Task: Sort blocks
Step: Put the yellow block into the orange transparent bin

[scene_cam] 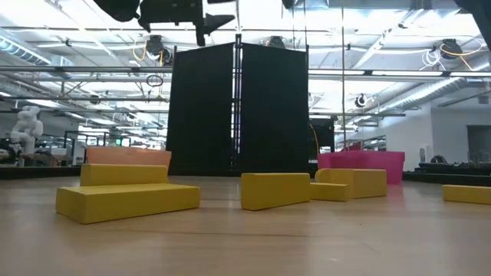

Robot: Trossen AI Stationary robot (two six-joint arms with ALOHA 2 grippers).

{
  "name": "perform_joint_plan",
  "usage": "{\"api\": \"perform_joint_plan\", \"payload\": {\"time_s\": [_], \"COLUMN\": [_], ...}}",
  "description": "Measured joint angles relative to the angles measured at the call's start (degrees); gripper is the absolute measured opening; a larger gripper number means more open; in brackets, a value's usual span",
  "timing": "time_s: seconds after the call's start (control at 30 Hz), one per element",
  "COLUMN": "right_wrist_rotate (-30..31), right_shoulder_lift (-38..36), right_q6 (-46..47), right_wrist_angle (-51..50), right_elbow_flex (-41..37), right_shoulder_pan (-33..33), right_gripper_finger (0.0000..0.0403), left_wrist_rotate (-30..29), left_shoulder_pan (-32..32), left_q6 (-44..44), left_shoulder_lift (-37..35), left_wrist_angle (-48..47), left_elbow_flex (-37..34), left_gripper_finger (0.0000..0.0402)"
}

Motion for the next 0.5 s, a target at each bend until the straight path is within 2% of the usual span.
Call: {"api": "perform_joint_plan", "payload": {"time_s": [0.17,0.23,0.33,0.5], "right_wrist_rotate": [-0.3,-0.9,-5.6,-11.9], "right_shoulder_lift": [1.8,1.9,1.8,1.8], "right_q6": [-0.2,0.4,2.2,4.1], "right_wrist_angle": [3.2,4.5,7.8,9.5], "right_elbow_flex": [0.0,-0.1,-0.1,-0.1], "right_shoulder_pan": [0.0,-0.5,-1.2,-1.9], "right_gripper_finger": [0.0114,0.0114,0.0114,0.0114], "left_wrist_rotate": [-3.2,-3.4,-3.5,-2.4], "left_shoulder_pan": [-1.2,-1.5,-1.7,-1.9], "left_q6": [0.1,-0.9,-4.3,-4.7], "left_shoulder_lift": [0.0,0.0,0.0,0.0], "left_wrist_angle": [6.5,8.4,8.8,11.5], "left_elbow_flex": [0.0,0.0,0.0,0.0], "left_gripper_finger": [0.0292,0.0298,0.0299,0.0299]}}
